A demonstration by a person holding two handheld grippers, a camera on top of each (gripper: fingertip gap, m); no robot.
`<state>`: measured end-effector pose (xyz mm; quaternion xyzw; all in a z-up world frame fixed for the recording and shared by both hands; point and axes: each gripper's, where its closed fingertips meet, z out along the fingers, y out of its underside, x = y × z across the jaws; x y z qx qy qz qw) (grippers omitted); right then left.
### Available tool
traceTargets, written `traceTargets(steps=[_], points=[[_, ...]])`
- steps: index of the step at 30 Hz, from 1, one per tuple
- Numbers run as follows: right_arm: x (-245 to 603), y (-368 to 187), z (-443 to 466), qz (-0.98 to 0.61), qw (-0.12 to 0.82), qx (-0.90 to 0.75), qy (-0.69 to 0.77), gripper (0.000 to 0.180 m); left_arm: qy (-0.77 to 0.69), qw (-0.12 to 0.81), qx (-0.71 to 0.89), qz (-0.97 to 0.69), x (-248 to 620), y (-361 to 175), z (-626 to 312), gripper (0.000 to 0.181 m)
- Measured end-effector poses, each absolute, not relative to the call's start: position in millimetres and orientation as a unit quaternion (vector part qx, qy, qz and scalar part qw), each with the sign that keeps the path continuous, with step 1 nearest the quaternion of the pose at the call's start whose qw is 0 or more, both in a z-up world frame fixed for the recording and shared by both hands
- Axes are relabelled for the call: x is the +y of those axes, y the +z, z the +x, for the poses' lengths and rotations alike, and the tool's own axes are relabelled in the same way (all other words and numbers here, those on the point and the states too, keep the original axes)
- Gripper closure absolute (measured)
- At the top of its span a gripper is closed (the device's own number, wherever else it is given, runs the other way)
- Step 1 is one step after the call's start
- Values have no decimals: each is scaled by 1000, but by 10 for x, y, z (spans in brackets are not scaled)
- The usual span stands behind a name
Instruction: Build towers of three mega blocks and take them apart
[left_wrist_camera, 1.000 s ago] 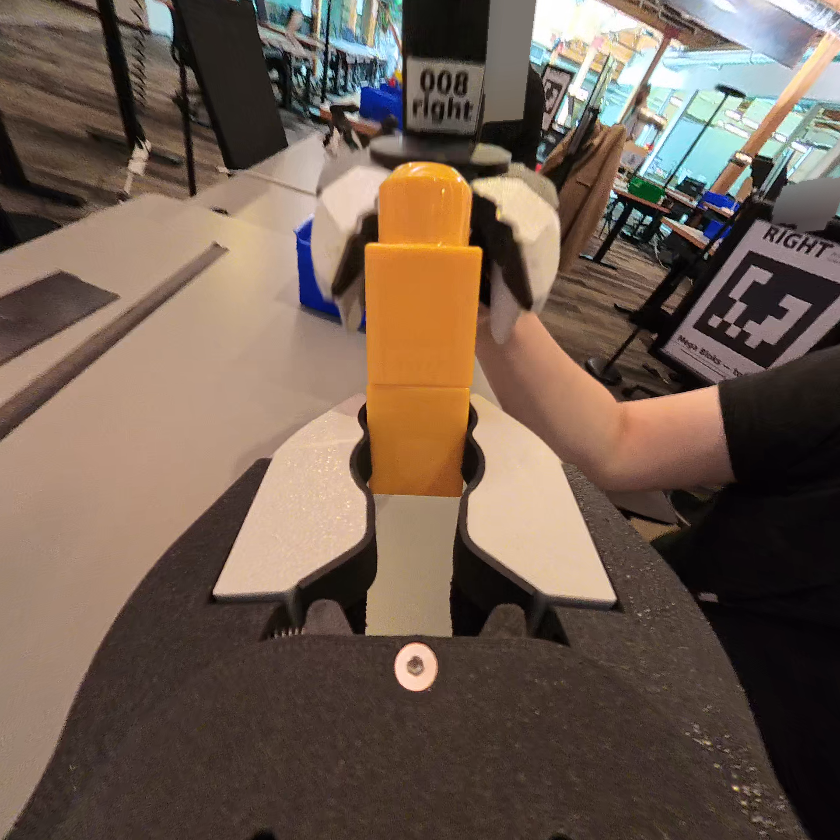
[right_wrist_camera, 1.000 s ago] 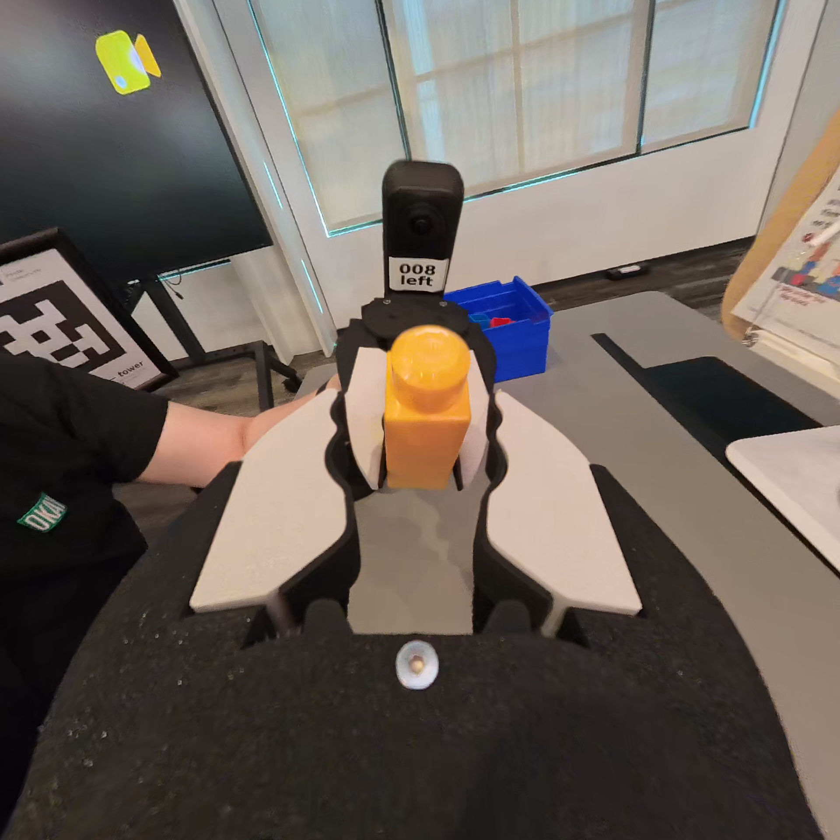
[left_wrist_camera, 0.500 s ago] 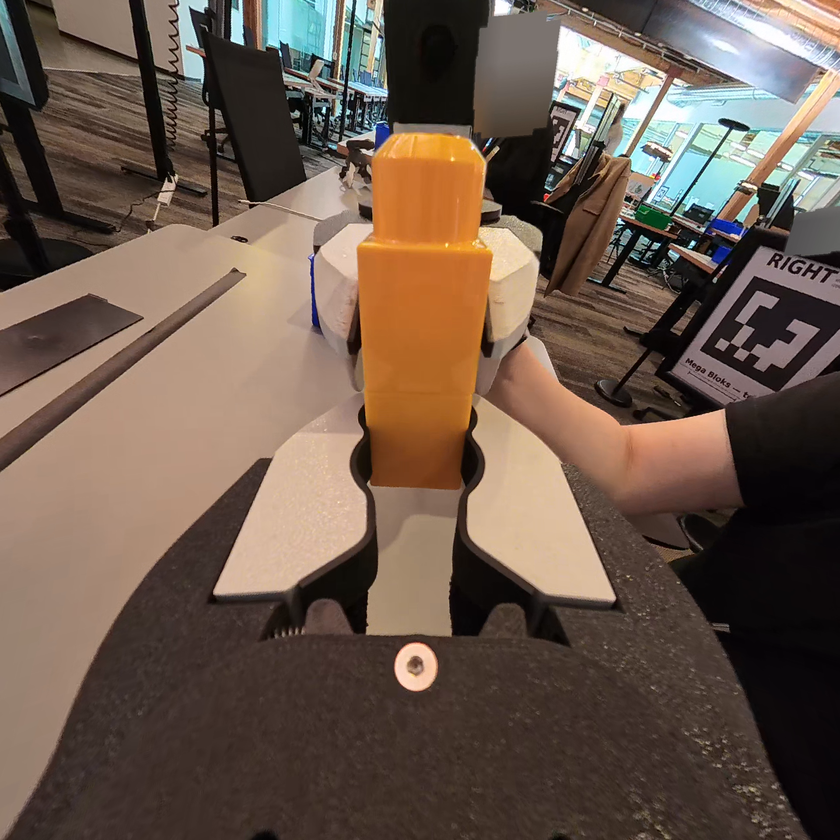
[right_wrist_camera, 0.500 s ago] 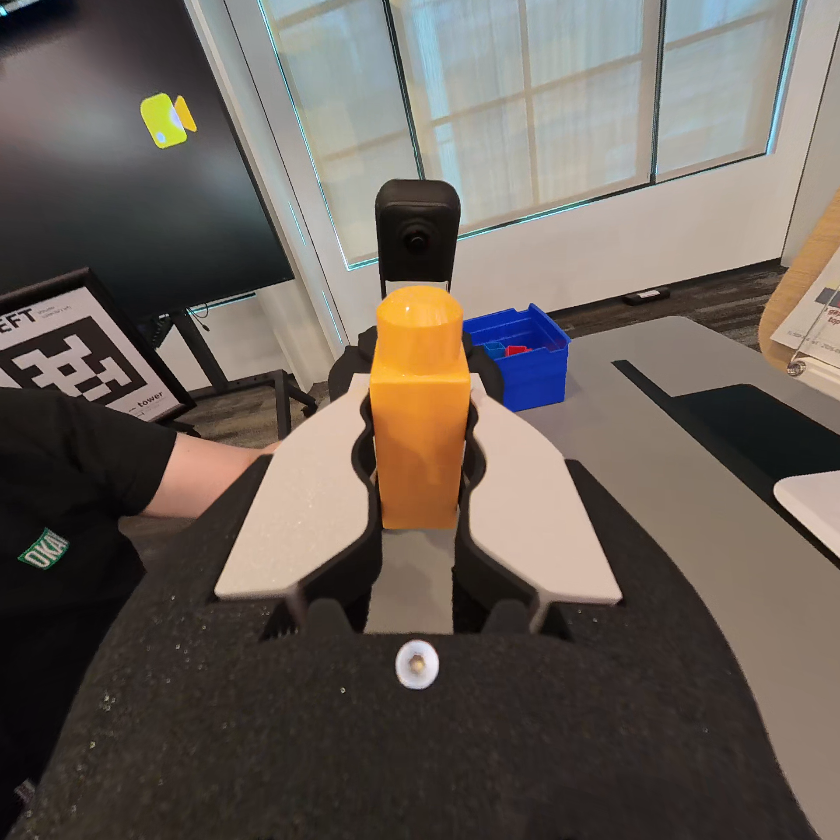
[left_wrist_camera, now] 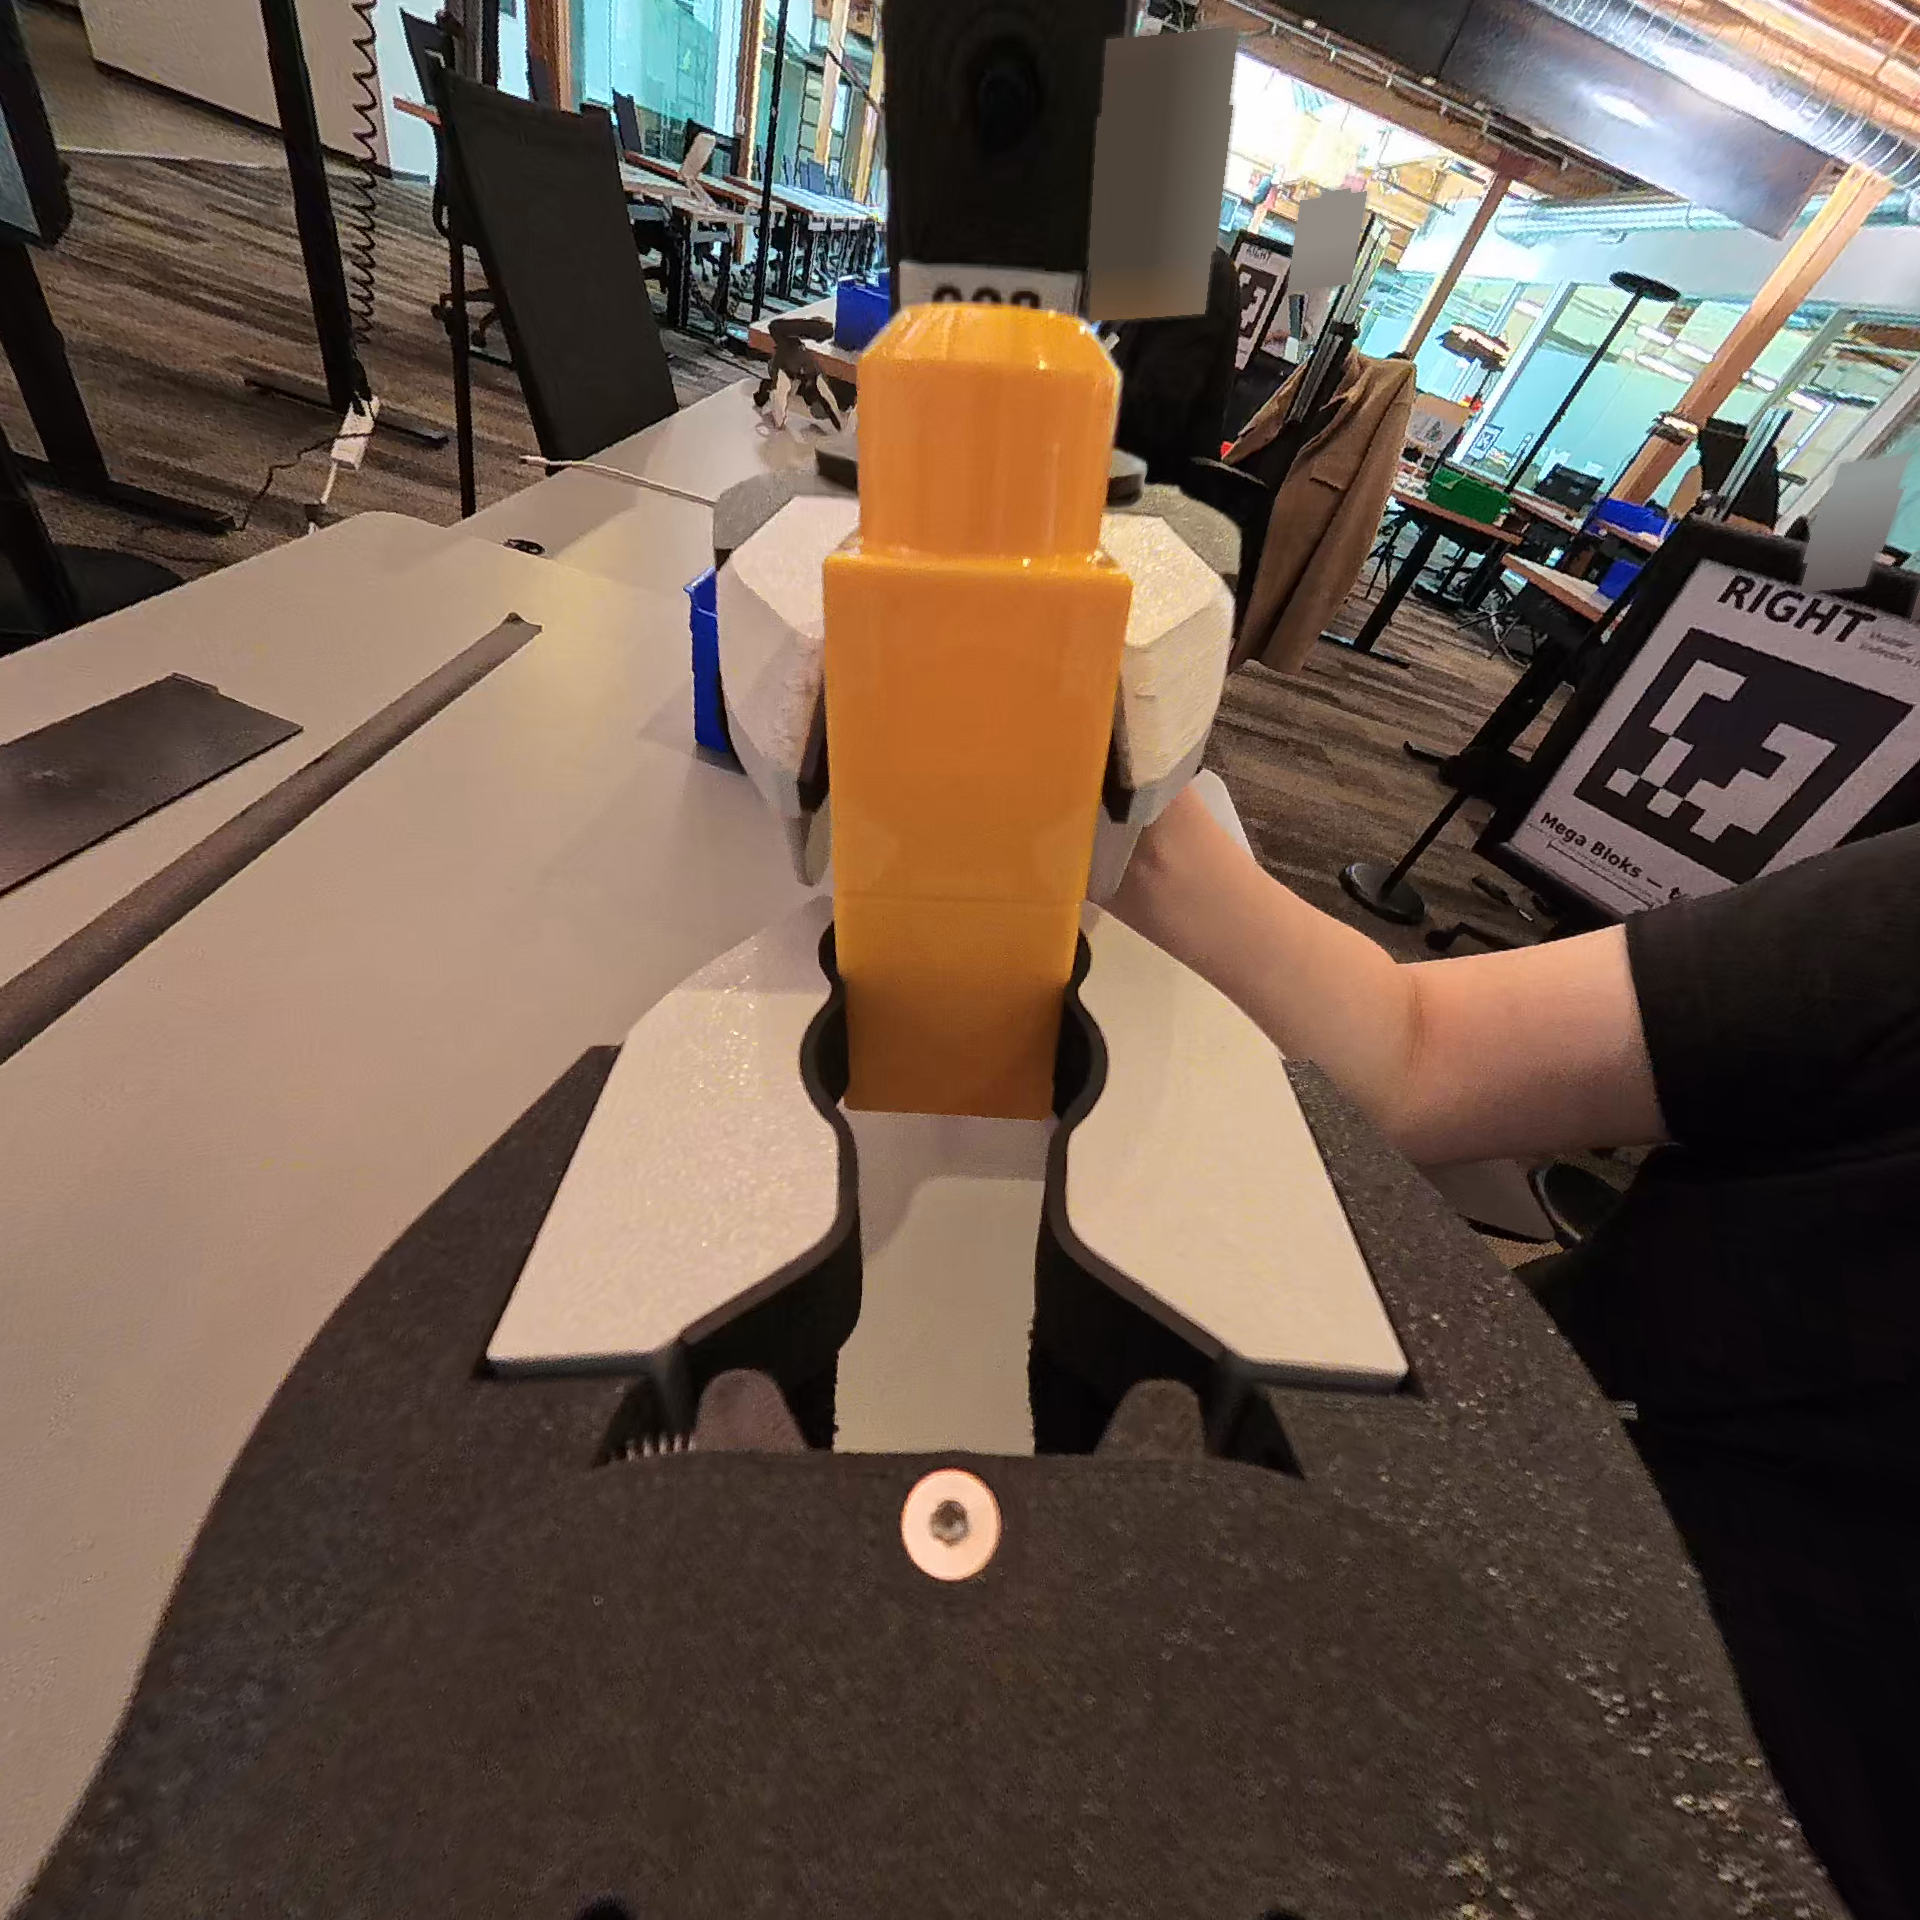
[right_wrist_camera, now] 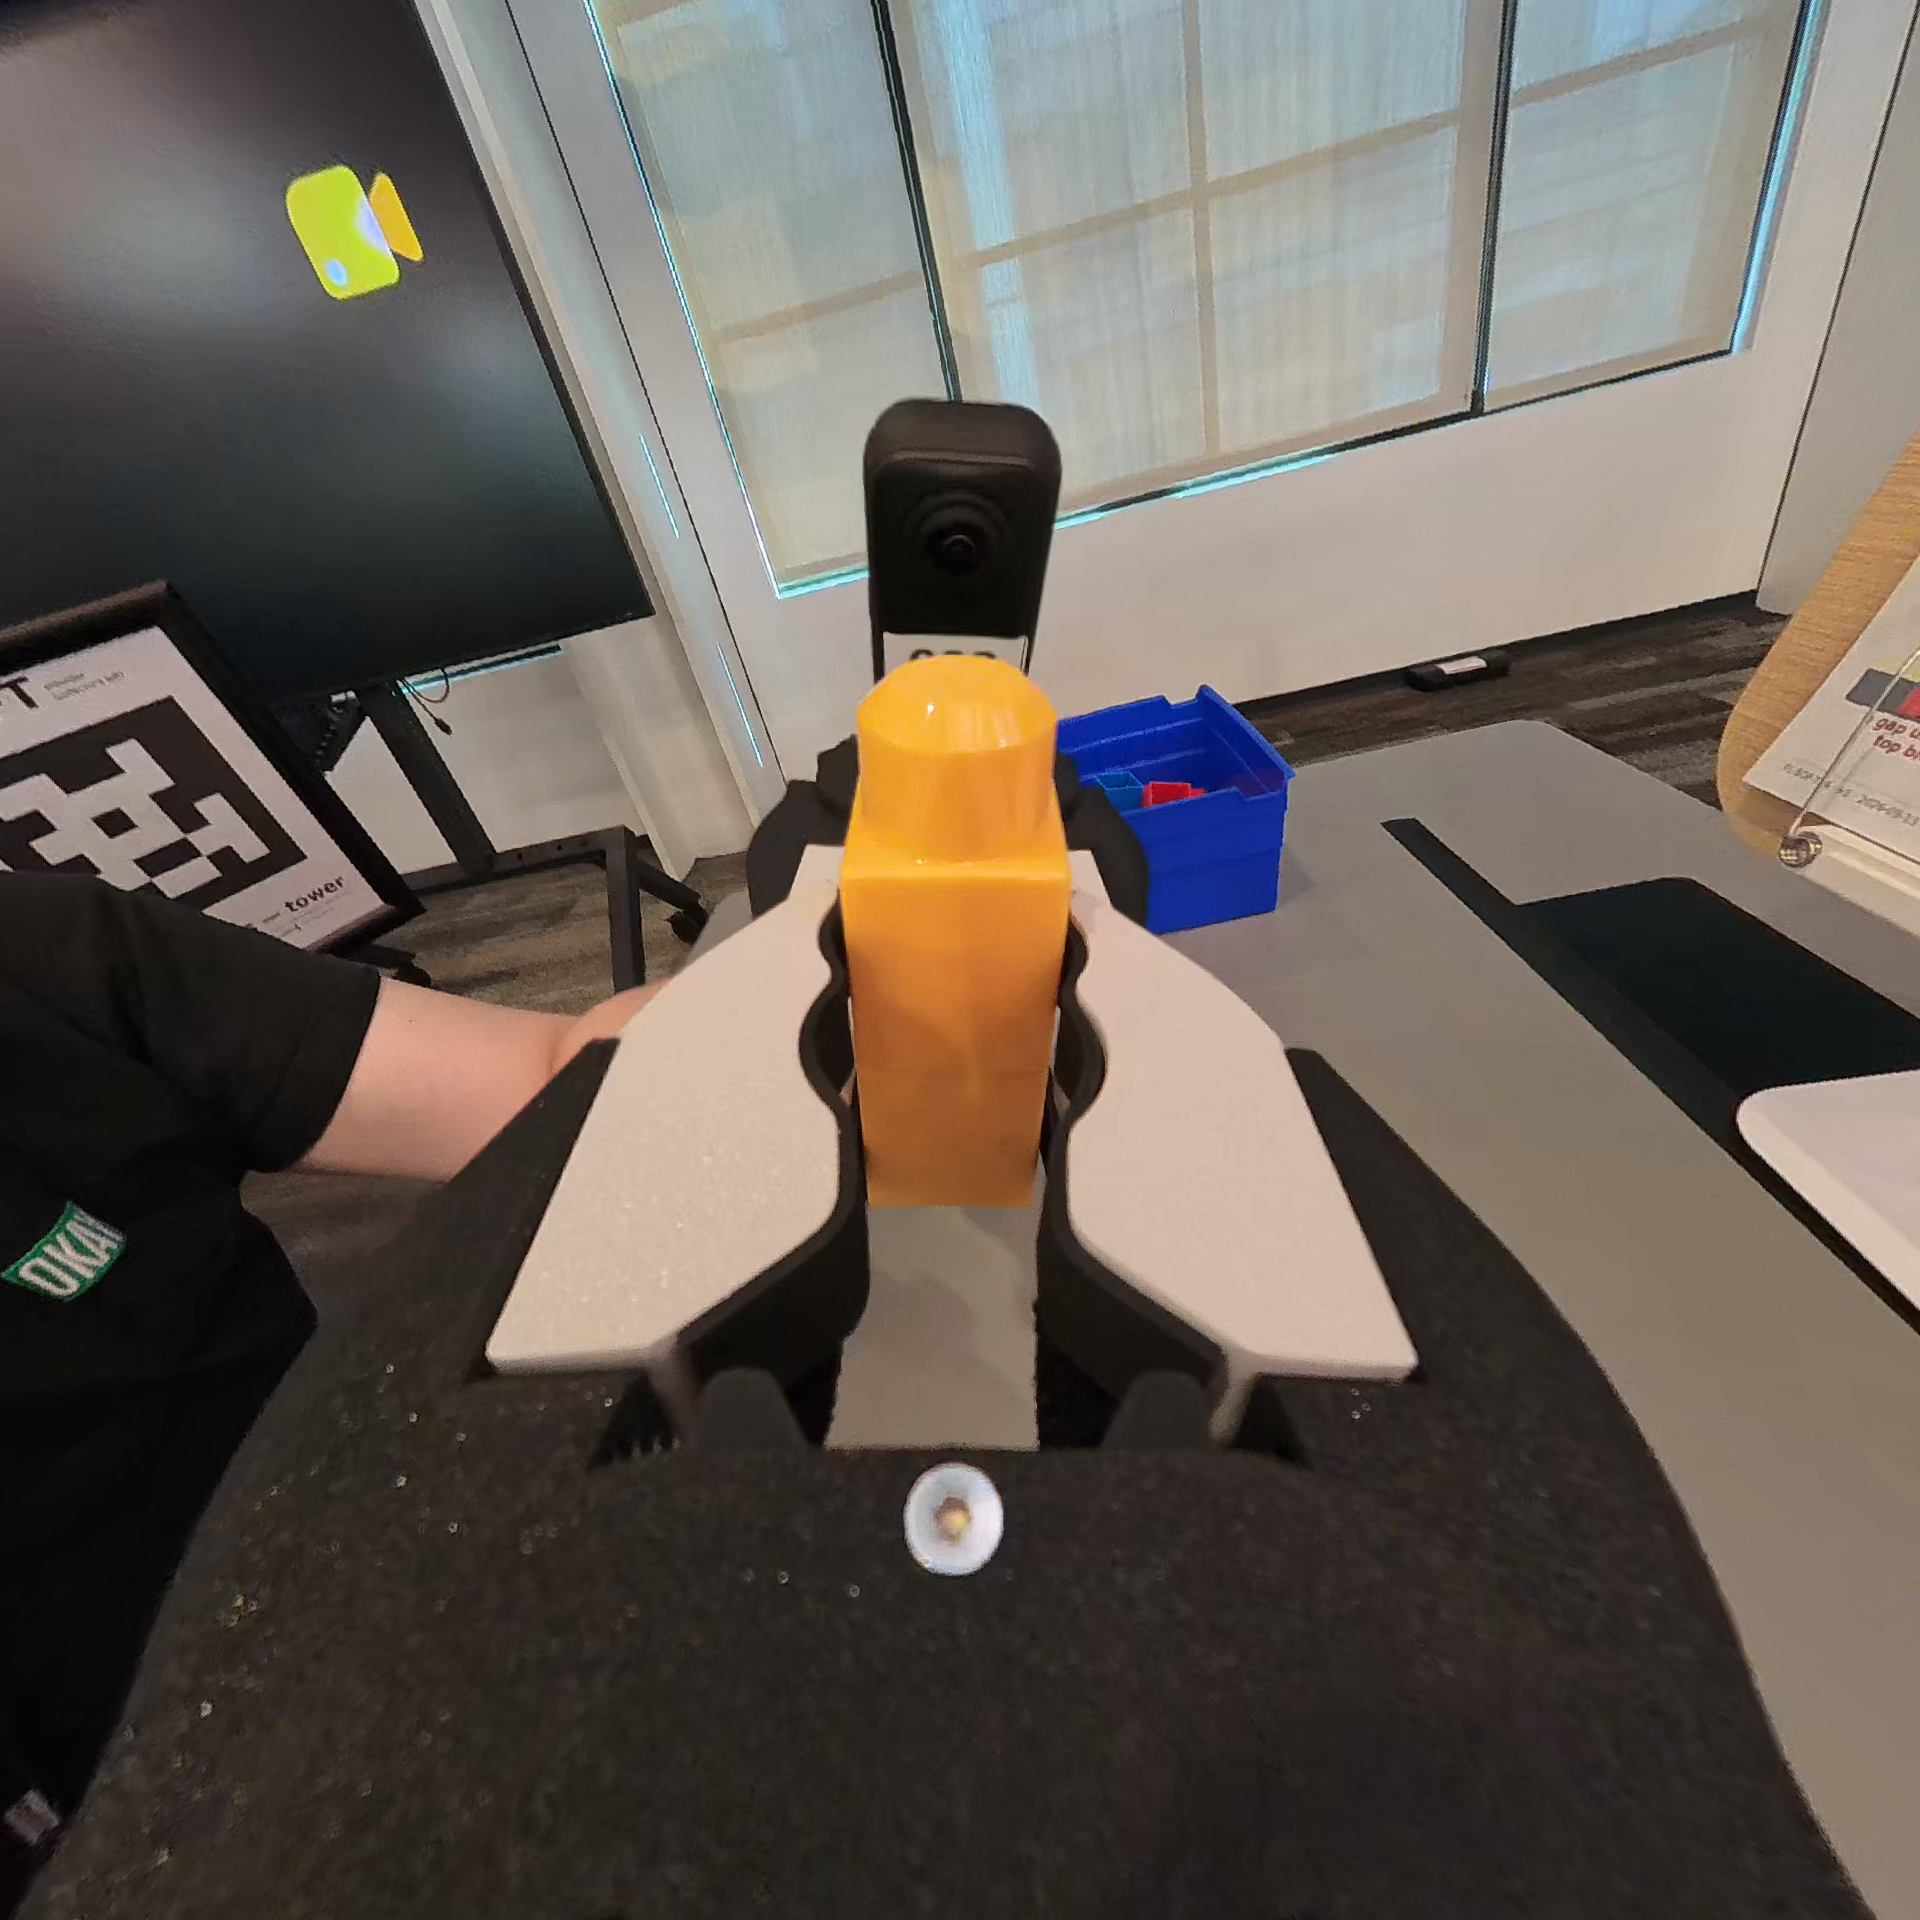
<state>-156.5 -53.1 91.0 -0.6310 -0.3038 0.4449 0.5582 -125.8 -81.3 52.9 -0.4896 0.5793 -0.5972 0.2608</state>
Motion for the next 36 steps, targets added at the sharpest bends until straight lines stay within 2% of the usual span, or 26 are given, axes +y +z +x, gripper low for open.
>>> traceTargets(steps=[2,5,7,11,15,20,22,29,36], points=[[-509,907,-1518,-638,565,-301,427,144,-595,255,575,-500,-770,487,-1255,143],[-509,1040,-1243,-632,603,-271,404,145,-583,247,575,-518,-648,334,-1267,113],[-552,1126,-979,-628,626,-247,390,144,-538,258,580,-554,-460,50,-1227,103],[-669,1225,-530,-618,655,-206,384,144,-485,275,613,-560,-351,-518,-1095,97],[-714,1216,-379,-617,656,-194,390,144,-436,283,671,-528,-310,-894,-1170,99],[-722,1199,-421,-617,648,-202,398,144,-416,323,694,-492,-304,-1046,-1142,94],[-720,1190,-438,-618,645,-204,399,144,-404,325,703,-486,-311,-1103,-1109,101],[-722,1161,-463,-622,636,-208,407,144,-416,269,721,-485,-372,-1216,-1061,110],[-697,1103,-485,-631,624,-210,411,144,-338,225,775,-484,-407,-1514,-1051,114]])
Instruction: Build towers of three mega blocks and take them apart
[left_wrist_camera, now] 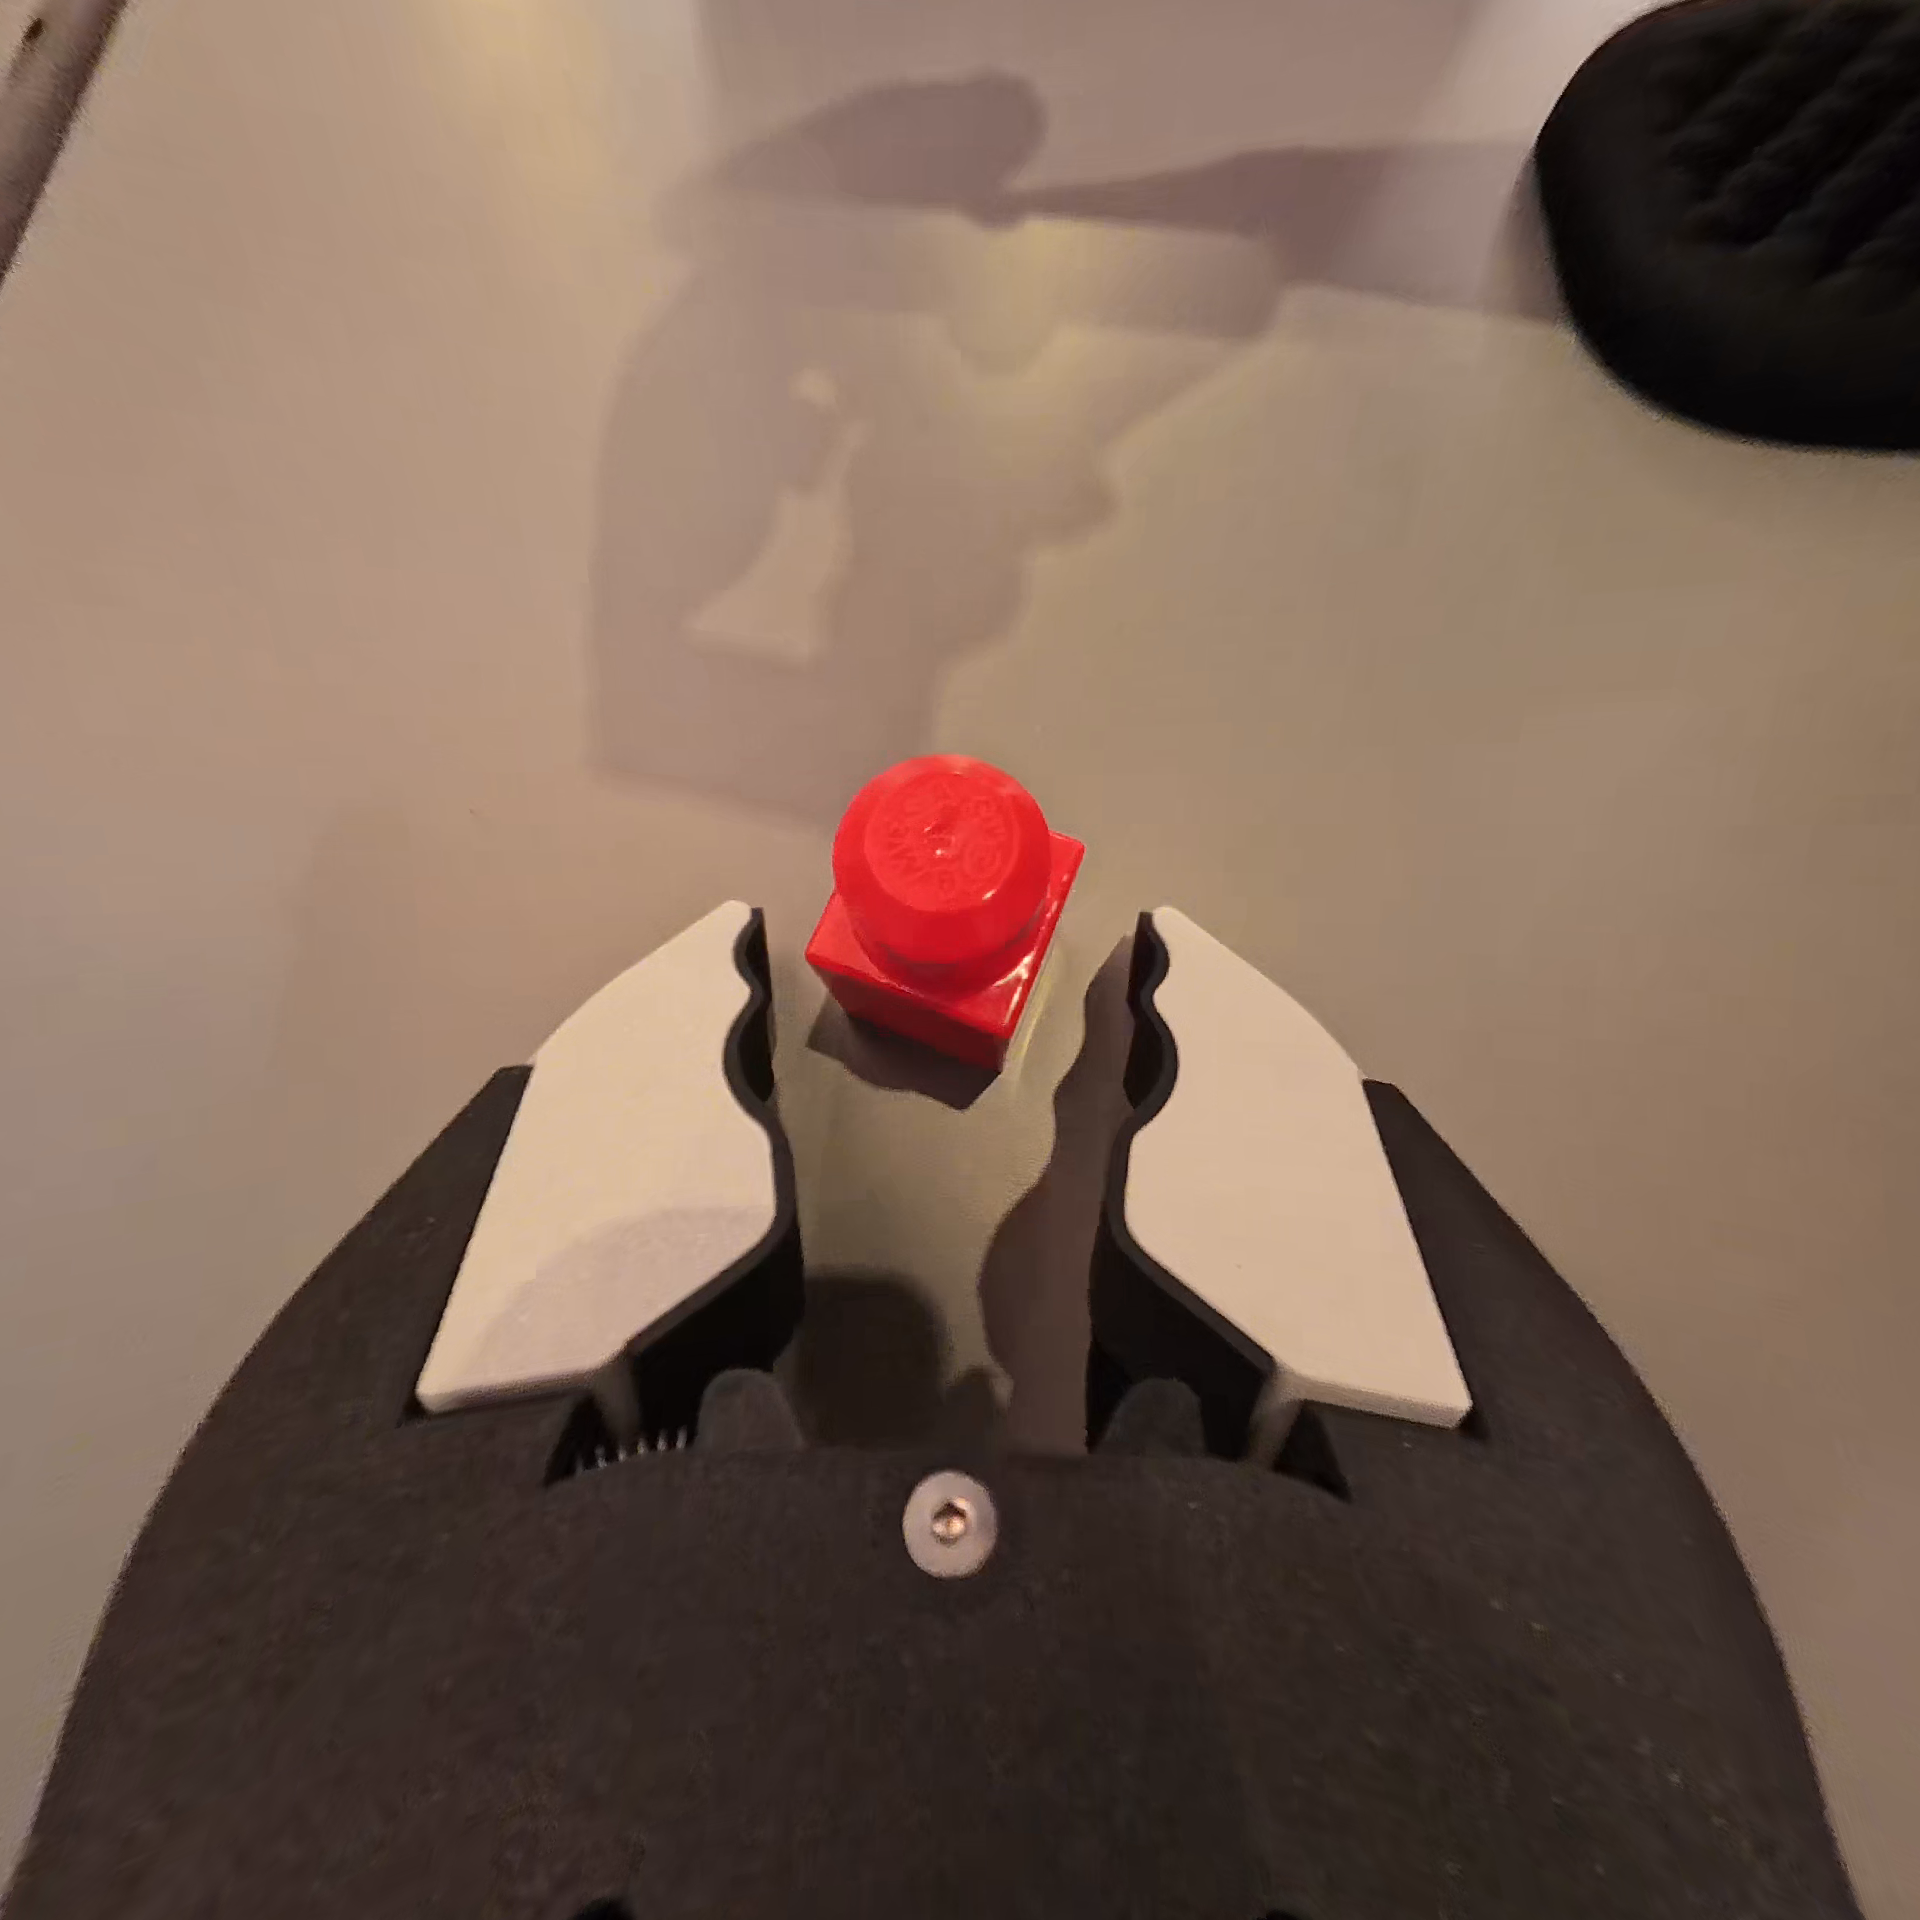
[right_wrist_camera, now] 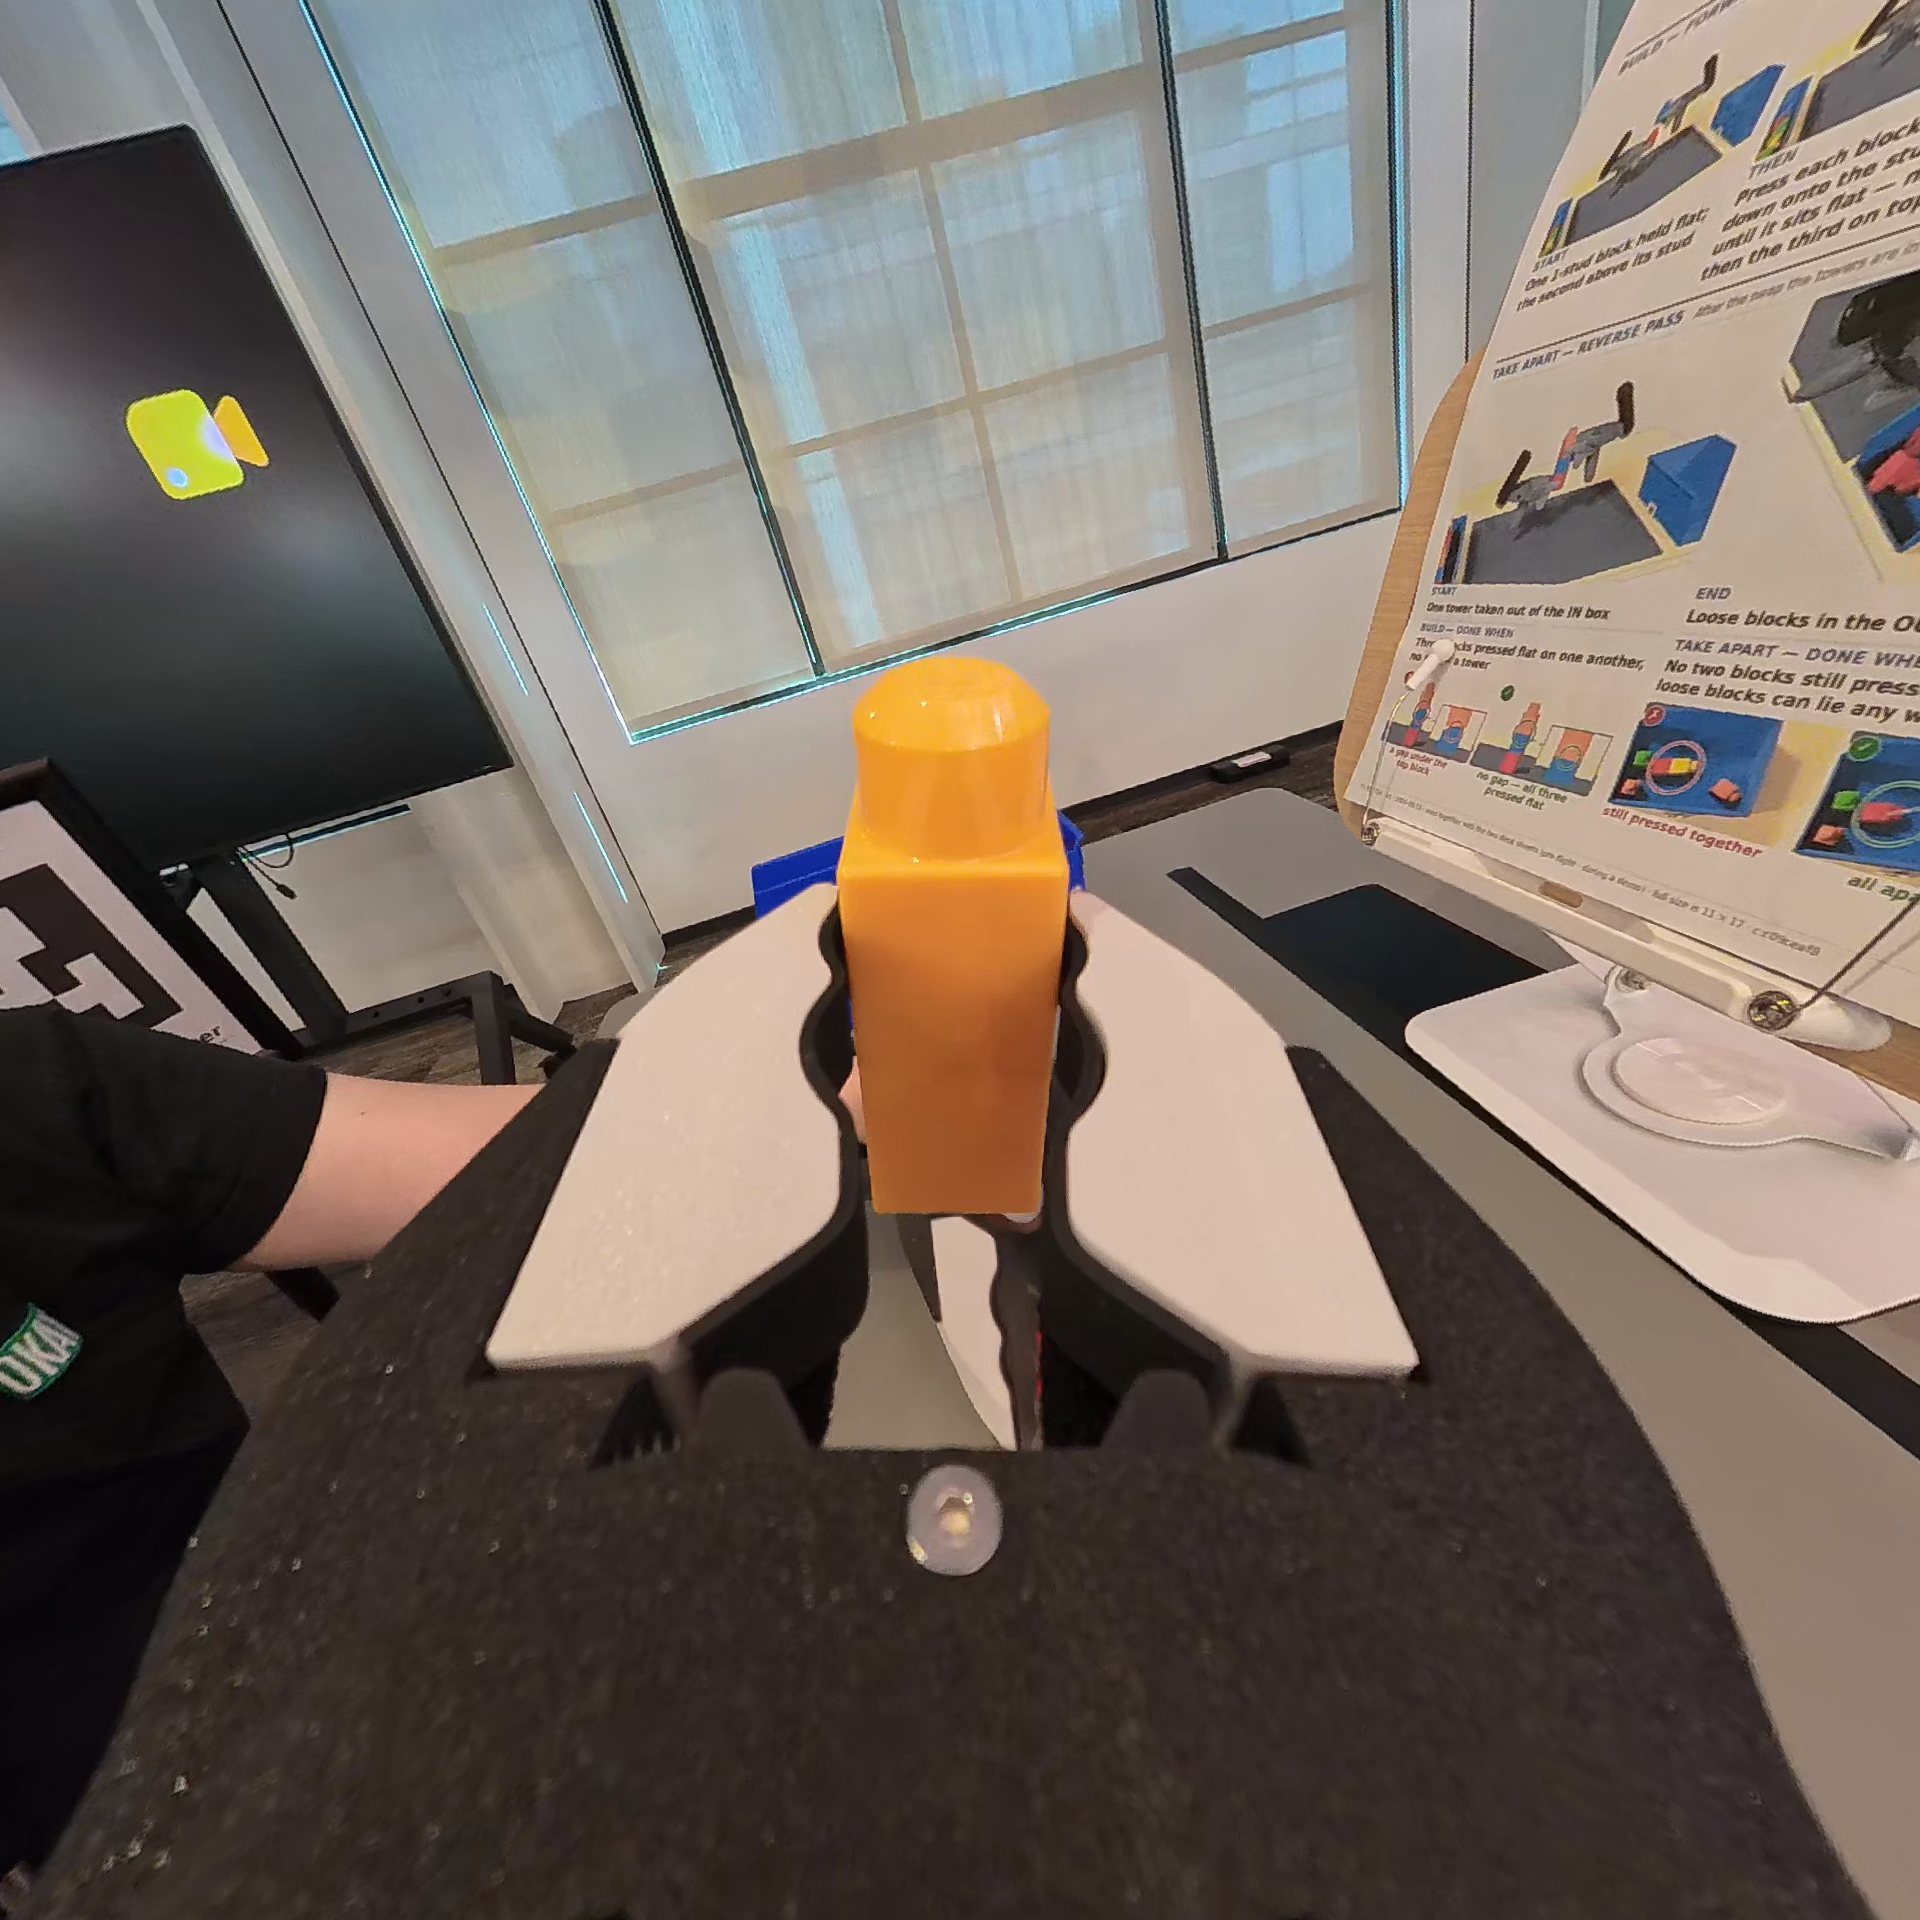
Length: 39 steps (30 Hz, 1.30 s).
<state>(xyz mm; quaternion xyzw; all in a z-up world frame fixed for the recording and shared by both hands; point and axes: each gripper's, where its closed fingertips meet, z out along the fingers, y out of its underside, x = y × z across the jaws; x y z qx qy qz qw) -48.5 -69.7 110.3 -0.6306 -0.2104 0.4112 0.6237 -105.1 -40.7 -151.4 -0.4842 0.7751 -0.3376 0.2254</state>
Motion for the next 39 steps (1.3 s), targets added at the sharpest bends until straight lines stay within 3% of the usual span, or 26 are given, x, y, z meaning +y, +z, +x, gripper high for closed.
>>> traceTargets(steps=[4,11,19,23,39], points=[[-675,1051,-498,-640,614,-212,410,144,-345,240,754,-505,-308,-1475,-997,144],[-611,897,-554,-660,589,-216,412,144,-408,225,703,-538,-233,-1242,-1068,145],[-523,154,-1036,-727,455,-311,410,144,-526,286,552,-581,79,167,-1591,145],[-495,-75,-1536,-721,399,-362,436,144,-554,299,537,-562,-58,573,-1775,145],[-556,-232,-1863,-713,357,-403,449,145,-509,181,614,-575,-476,161,-1631,144]])
